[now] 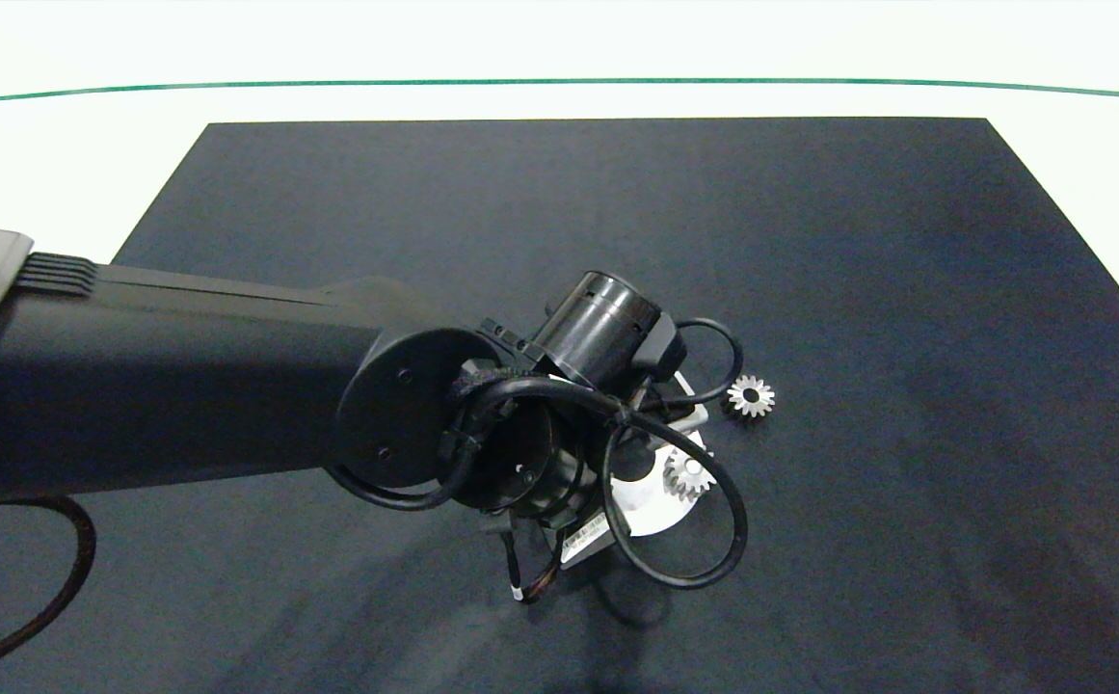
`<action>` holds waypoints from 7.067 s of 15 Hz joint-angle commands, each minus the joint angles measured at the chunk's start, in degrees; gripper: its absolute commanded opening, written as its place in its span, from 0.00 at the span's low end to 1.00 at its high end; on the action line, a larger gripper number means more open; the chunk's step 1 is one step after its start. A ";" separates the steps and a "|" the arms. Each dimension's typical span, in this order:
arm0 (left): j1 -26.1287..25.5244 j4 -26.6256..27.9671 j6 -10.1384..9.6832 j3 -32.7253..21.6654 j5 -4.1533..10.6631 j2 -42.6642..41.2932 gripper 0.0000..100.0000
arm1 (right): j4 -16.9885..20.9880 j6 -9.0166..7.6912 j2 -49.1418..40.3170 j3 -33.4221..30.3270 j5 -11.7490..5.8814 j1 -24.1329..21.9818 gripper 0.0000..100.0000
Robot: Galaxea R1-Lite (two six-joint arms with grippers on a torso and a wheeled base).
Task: Remove an incorrectly installed larger gear and replace it with the correct smaller gear
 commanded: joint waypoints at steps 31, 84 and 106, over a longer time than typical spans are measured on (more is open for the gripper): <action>-2.02 3.95 -1.14 -2.27 0.22 -4.17 0.34 | 0.15 0.00 -1.46 0.08 -0.06 0.02 1.00; 28.21 8.87 -2.81 11.26 -2.86 -37.04 1.00 | 0.41 -5.27 11.55 -8.70 1.78 -1.56 1.00; 25.75 14.23 -6.23 20.05 -2.86 -58.39 1.00 | 2.35 -14.85 43.36 -27.95 -2.26 23.05 1.00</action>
